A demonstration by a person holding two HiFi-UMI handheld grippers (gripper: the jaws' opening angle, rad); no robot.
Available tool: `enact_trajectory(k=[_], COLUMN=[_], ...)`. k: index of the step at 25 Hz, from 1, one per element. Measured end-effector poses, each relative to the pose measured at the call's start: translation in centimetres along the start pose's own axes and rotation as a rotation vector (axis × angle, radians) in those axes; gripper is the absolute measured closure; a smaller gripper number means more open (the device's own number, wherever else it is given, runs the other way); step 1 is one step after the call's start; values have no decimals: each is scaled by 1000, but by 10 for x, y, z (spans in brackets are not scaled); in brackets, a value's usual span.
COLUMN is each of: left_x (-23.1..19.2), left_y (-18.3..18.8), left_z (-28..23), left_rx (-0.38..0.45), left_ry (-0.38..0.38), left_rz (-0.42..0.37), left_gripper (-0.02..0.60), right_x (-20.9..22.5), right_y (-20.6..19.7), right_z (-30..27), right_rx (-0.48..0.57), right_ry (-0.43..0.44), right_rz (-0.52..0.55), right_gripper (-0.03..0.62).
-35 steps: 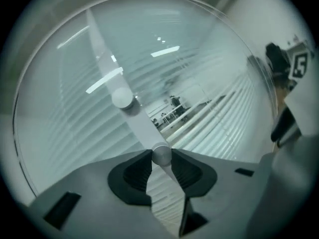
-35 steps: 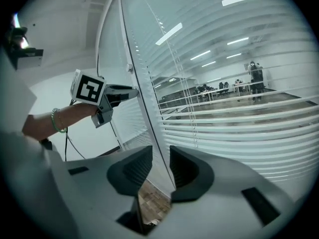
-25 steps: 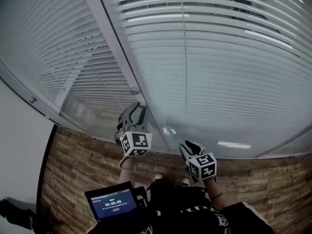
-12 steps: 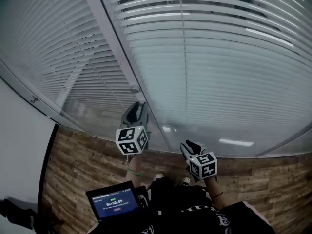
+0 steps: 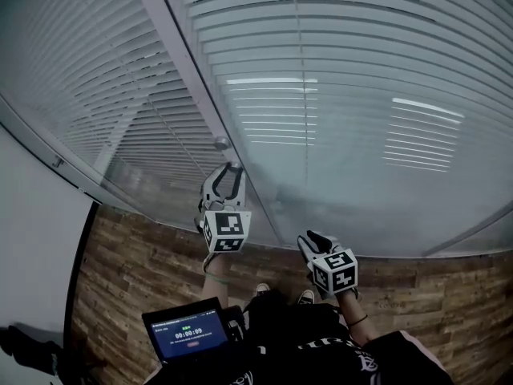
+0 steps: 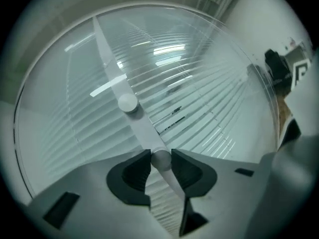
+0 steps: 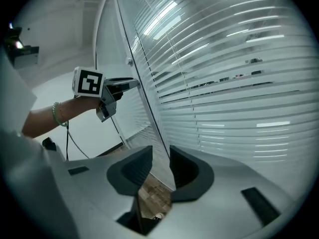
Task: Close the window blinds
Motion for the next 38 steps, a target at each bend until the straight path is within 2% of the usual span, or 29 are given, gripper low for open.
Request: enact_trajectory(k=[4, 6, 10, 14, 16, 19, 23, 26, 29, 34, 38], left_x=[0, 5, 36, 59, 62, 52, 28, 6, -7, 6, 13], left_y=[0, -11, -63, -105, -121, -140, -167, -191, -214, -242, -249], left_z=[6, 14, 27, 49, 63, 88, 131, 164, 199, 246, 270], left_rx=[36, 36, -67, -109, -121, -135, -114, -103, -104, -131, -142], left_ry=[-125, -161, -254, -337, -384, -447, -490, -562, -632, -751, -806], left_rz=[373, 497, 606, 747, 800, 808, 744, 776, 813, 768, 783], left_gripper=[436, 437, 442, 556, 573, 577, 577, 577, 577, 577, 577], right_x=[-6, -9, -18, -32, -46, -80, -131, -173, -207, -251, -281], right_y=[-2, -3, -6, -5, -3, 4, -3, -15, -37, -91, -118], right_z=[0, 1, 2, -2, -6, -13, -27, -37, -37, -7, 13], right_rx=[0, -4, 0, 39, 58, 91, 134, 153, 165, 169, 140], right_ry=[8, 5, -5, -7, -17, -26, -21, -65, -133, -240, -282], right_rz=[5, 7, -9, -20, -15, -43, -151, -187, -198, -280, -293], right_gripper=[476, 476, 474, 476, 476, 476, 476, 476, 476, 476, 476])
Point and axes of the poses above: the fingertips, and each gripper's own axes: z backward along the fingers, x to its right, y out of its top, the point moved 3 cm from there along z, backward along the fingers, and after that the axes turned 9 degrees about -x, right-handed, at the moved point
